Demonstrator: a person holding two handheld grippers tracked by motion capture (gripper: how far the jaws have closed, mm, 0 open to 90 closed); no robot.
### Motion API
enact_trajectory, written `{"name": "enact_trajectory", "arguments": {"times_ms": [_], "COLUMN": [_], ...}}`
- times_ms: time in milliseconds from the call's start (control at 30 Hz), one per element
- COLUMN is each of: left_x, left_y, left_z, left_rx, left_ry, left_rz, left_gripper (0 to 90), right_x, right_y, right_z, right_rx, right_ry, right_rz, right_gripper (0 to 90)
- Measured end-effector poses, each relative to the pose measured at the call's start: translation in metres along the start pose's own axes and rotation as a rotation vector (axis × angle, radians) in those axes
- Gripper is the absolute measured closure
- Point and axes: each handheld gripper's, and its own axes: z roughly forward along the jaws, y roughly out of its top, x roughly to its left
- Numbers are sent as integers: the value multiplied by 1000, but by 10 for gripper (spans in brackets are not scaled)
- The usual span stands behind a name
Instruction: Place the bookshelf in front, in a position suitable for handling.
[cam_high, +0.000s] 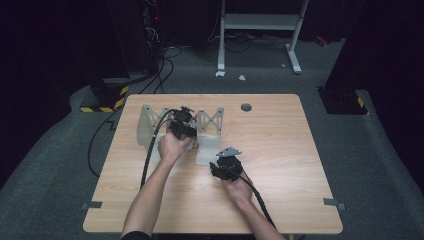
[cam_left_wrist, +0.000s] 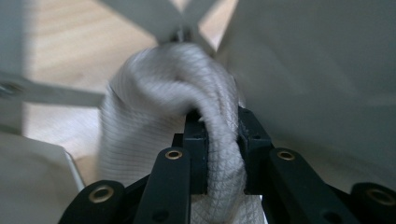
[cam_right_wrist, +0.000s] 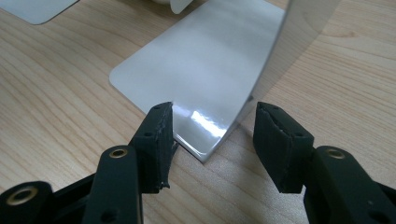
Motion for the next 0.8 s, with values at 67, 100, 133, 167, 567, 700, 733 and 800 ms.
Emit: {"name": "enact_trajectory", "arguments": {"times_ms": [67, 100, 133, 167, 567, 700, 733, 800], "left_x": [-2, -2, -2, -3, -16, -18, -17, -15], "left_y": [-4, -5, -5, -5, -4, -14, -17, -23], "left_z": [2, 0, -3, -8, -65, -56, -51, -40], "left_rx": [8, 12, 8, -6, -149, -121, -104, -69], "left_ry": [6, -5, -11, -12, -66, -55, -55, -48], "left_rz": [13, 8, 1, 2, 18, 27, 19, 16], "left_gripper": [767, 768, 771, 773, 771, 769, 769, 766], "right_x": [0, 0, -1, -1, -1, -3, -3, -5], "right_y": [0, 0, 0, 0, 0, 0, 0, 0], "right_z": [0, 0, 0, 0, 0, 0, -1, -1], "right_rx": [0, -1, 0, -1, 0, -3, -4, -7], "right_ry": [-1, 2, 1, 2, 4, 16, 19, 29], "right_rz": [1, 5, 6, 6, 14, 27, 32, 33], "right_gripper": [479, 479, 479, 479, 479, 478, 476, 471]}}
